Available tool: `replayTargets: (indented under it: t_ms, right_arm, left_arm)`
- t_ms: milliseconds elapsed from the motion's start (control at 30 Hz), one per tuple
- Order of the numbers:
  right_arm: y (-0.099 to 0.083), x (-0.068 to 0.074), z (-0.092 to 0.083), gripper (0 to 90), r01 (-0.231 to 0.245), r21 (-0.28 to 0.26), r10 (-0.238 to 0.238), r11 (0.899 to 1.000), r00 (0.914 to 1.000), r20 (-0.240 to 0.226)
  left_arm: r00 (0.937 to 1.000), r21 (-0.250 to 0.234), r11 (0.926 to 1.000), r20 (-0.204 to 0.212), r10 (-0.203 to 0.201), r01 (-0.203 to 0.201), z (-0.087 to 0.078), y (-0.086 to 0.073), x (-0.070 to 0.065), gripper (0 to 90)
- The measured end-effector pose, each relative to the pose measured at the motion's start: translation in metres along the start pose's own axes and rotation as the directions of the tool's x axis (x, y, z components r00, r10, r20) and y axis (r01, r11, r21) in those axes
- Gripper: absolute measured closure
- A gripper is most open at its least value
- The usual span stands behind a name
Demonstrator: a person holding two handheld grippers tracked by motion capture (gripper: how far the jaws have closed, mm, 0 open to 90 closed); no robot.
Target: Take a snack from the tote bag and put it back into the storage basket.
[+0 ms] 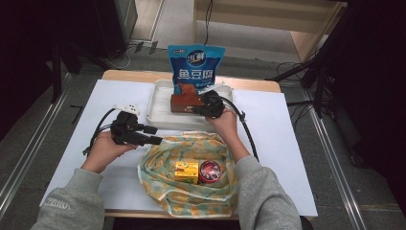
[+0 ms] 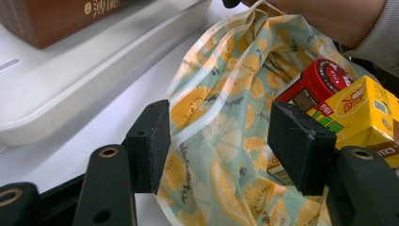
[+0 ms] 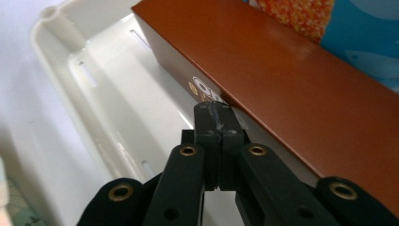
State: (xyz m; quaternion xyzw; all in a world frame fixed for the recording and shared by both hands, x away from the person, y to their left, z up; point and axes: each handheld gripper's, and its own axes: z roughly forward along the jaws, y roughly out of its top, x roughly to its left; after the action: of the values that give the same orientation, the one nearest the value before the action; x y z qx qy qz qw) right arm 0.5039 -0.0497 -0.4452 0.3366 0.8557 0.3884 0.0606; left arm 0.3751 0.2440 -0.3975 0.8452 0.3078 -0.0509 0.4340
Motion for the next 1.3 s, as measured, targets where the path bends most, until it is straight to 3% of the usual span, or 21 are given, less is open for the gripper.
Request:
replayTargets:
  t_ms: [467, 633, 967, 1167, 1300]
  right_arm:
    - [0.006, -0.002, 0.013, 90.0, 0.003, -0.012, -0.003, 1.0, 0.9995, 0.03]
    - [0.004, -0.002, 0.013, 89.2, -0.017, -0.011, 0.017, 1.0, 0.9998, 0.009]
    - [0.005, 0.001, -0.003, 84.4, -0.017, -0.036, 0.015, 0.999, 0.9987, -0.048]
    - [0.009, 0.012, -0.016, 75.8, -0.01, -0.038, 0.007, 0.999, 0.9955, -0.095]
    - [0.01, 0.022, -0.026, 72.0, -0.01, -0.069, 0.003, 0.998, 0.9947, -0.103]
  left_arm:
    - [1.0, -0.001, 1.0, 0.002, 0.005, -0.005, -0.001, -0.002, -0.002, 40.1]
    - [1.0, 0.001, 1.0, 0.001, 0.01, -0.01, -0.001, -0.002, -0.004, 40.1]
    - [1.0, 0.011, 0.9999, -0.002, 0.009, -0.009, 0.0, 0.0, -0.007, 40.1]
    - [0.9999, 0.011, 0.9999, 0.006, 0.009, -0.009, 0.0, 0.002, -0.011, 40.6]
    - [0.9998, 0.016, 0.9998, 0.01, 0.014, -0.014, 0.001, 0.003, -0.015, 40.7]
